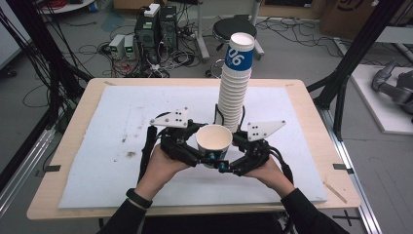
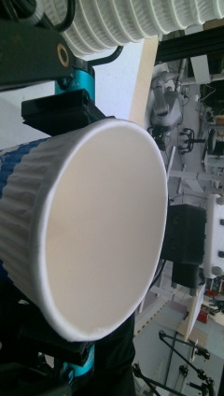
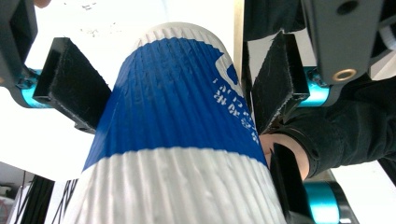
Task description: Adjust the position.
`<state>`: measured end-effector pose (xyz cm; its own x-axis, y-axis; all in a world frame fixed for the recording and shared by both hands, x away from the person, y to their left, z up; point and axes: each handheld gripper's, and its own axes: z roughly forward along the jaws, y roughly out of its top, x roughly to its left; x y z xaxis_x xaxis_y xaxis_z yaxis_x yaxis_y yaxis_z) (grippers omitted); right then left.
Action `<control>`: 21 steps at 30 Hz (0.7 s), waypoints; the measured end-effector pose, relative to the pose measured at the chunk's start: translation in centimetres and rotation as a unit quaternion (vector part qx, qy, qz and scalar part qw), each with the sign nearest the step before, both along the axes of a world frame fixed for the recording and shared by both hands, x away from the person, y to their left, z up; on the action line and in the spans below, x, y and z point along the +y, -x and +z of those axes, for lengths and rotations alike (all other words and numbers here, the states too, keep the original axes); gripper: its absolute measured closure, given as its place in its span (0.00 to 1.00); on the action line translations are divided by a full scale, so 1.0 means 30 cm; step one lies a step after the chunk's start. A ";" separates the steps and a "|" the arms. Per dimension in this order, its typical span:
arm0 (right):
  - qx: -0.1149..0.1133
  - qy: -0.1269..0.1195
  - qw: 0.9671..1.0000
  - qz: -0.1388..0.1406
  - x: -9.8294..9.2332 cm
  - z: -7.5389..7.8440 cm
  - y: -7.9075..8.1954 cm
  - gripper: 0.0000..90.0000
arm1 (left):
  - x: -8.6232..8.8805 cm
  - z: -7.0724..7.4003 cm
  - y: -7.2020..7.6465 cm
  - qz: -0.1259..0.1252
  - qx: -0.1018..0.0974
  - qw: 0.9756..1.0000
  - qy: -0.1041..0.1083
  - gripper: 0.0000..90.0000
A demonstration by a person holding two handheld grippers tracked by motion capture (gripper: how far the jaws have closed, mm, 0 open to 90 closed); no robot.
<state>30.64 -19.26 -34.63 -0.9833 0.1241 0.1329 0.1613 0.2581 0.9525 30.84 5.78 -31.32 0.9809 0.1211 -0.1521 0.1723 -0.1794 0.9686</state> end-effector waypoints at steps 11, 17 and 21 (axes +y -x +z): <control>-0.003 0.001 1.000 -0.008 -0.027 0.016 -0.006 0.22 | 0.012 0.003 -0.002 0.004 -0.001 1.000 0.002 0.24; -0.007 0.001 1.000 -0.012 -0.056 0.026 -0.014 0.22 | 0.020 0.003 -0.004 0.007 -0.001 1.000 0.003 0.24; -0.010 0.001 1.000 -0.015 -0.081 0.032 -0.024 0.22 | 0.023 0.003 -0.005 0.009 0.001 1.000 0.003 0.24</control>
